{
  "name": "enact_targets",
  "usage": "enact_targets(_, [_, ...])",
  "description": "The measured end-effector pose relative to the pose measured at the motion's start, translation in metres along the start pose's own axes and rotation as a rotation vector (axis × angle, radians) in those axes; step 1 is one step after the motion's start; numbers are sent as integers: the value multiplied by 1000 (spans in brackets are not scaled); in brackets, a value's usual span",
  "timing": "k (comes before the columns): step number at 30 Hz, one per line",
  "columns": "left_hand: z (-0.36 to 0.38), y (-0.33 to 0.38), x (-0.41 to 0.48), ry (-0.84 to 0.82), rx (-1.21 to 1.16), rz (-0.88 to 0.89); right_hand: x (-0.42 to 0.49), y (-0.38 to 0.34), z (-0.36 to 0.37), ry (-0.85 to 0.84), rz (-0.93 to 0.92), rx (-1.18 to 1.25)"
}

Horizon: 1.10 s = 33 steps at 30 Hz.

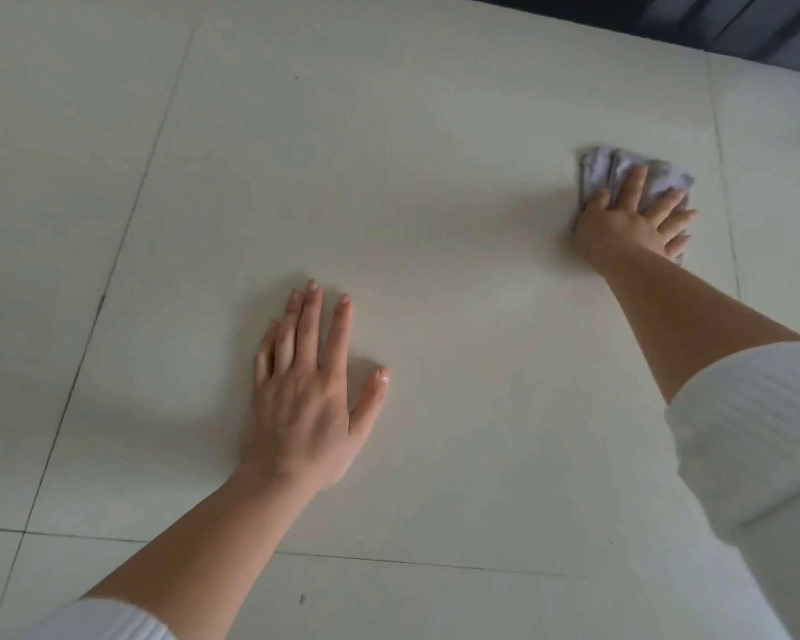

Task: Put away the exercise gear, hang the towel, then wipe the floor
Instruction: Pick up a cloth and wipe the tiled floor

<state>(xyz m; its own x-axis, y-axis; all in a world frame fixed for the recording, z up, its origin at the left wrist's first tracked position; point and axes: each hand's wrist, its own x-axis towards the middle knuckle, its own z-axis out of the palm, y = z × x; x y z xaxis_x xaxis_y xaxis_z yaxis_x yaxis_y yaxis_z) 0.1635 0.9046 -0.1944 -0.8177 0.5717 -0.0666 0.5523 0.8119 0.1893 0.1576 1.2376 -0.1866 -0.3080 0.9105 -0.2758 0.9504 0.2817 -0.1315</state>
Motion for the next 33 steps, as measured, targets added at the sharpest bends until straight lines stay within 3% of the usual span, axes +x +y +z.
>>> enact_targets(3, [-1, 0, -1, -5, 5, -1, -9, -46, 5, -36, -26, 24])
enact_targets(9, [-2, -1, 0, -6, -9, -7, -75, -137, 34, -114, -646, -31])
enact_targets(13, [-4, 0, 1, -4, -26, -16, -107, -155, 36, -221, -1070, -160])
enact_targets(16, [-4, 1, 2, -6, -38, -18, -90, -145, 32, -256, -1226, -250])
enact_targets(18, [-4, 0, 2, -3, -38, -18, -61, -130, 26, -205, -1124, -240])
enact_targets(22, [-3, -1, 1, -6, -38, -15, 6, -71, 0, -99, -590, -154])
enact_targets(26, [-2, 0, 1, -16, -39, -12, 24, -19, -18, -101, -189, -114])
enact_targets(31, [-2, 0, 1, -4, -32, -10, 1, -17, -8, -39, 121, -109])
enact_targets(33, [-1, 0, 1, -5, -32, -8, -19, -31, 2, -24, 137, -87])
